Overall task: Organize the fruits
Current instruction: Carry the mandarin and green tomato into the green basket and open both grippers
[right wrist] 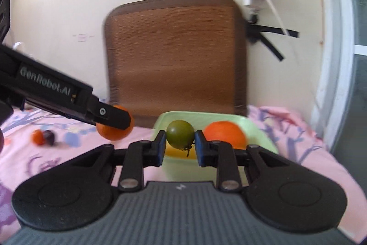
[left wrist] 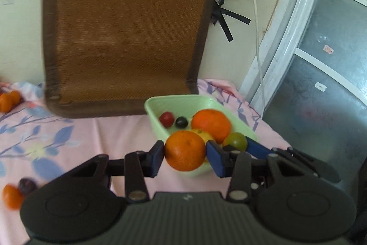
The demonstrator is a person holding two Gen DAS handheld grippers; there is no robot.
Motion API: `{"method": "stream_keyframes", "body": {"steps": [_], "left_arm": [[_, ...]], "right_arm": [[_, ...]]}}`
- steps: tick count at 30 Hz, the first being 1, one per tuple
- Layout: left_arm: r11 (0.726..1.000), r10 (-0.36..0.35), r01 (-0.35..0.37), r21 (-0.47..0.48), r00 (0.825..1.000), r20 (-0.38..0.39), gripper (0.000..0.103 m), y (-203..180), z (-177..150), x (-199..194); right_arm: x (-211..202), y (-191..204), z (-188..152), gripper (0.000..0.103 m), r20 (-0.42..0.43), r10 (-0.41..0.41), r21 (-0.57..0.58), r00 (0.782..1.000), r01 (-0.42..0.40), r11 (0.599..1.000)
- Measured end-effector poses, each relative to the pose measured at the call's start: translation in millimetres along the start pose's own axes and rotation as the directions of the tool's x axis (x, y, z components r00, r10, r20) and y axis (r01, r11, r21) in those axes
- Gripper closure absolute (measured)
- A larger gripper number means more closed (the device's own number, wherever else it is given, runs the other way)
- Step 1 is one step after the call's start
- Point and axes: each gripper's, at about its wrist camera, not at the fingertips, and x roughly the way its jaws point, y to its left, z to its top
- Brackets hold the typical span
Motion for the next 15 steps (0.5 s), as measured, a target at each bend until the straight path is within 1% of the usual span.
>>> {"method": "stream_keyframes", "body": {"steps": [2, 5, 8, 11, 13, 14, 15], "left_arm": [[1.0, 0.006, -0.006, -0.009, 1.0, -0.018, 0.062, -3.0, 13.4, 20.9], [0.999, 0.014, -0.016, -0.029, 0.999, -0.051, 0.062, -1.6, 27.0, 52.0], [0.999, 0.019, -0.022, -0.037, 0.996, -0.082, 0.062, -1.1, 32.2, 73.6], [0.999, 0.031, -0.034, -0.04, 0.996, -0.089, 0.06, -0.7, 30.2, 83.4], [0.998, 0.033, -0.037, -0.046, 0.995, -0.094, 0.056, -0.2, 29.0, 86.3], [0.998, 0.033, -0.037, -0.048, 0.995, -0.094, 0.056, 0.1, 28.7, 86.5], [0.998, 0.034, -0.038, -0.05, 0.995, -0.093, 0.056, 0.6, 28.0, 84.3]], "right_arm": [[12.0, -12.7, -1.7, 0.074, -0.007, -0.039, 0.018, 0.999, 0.039, 0.999], [21.7, -28.4, -7.5, 0.074, -0.026, -0.06, 0.083, 0.998, 0.062, 0.995], [25.8, -33.8, -11.1, 0.073, -0.038, -0.061, 0.094, 0.997, 0.065, 0.993], [27.0, -32.4, -11.8, 0.071, -0.038, -0.064, 0.094, 0.997, 0.067, 0.993], [26.4, -31.6, -12.1, 0.059, -0.034, -0.062, 0.095, 0.998, 0.065, 0.993], [25.4, -31.3, -12.3, 0.051, -0.026, -0.065, 0.097, 0.998, 0.067, 0.993], [24.2, -31.8, -12.5, 0.051, -0.015, -0.066, 0.1, 0.998, 0.067, 0.993]]}}
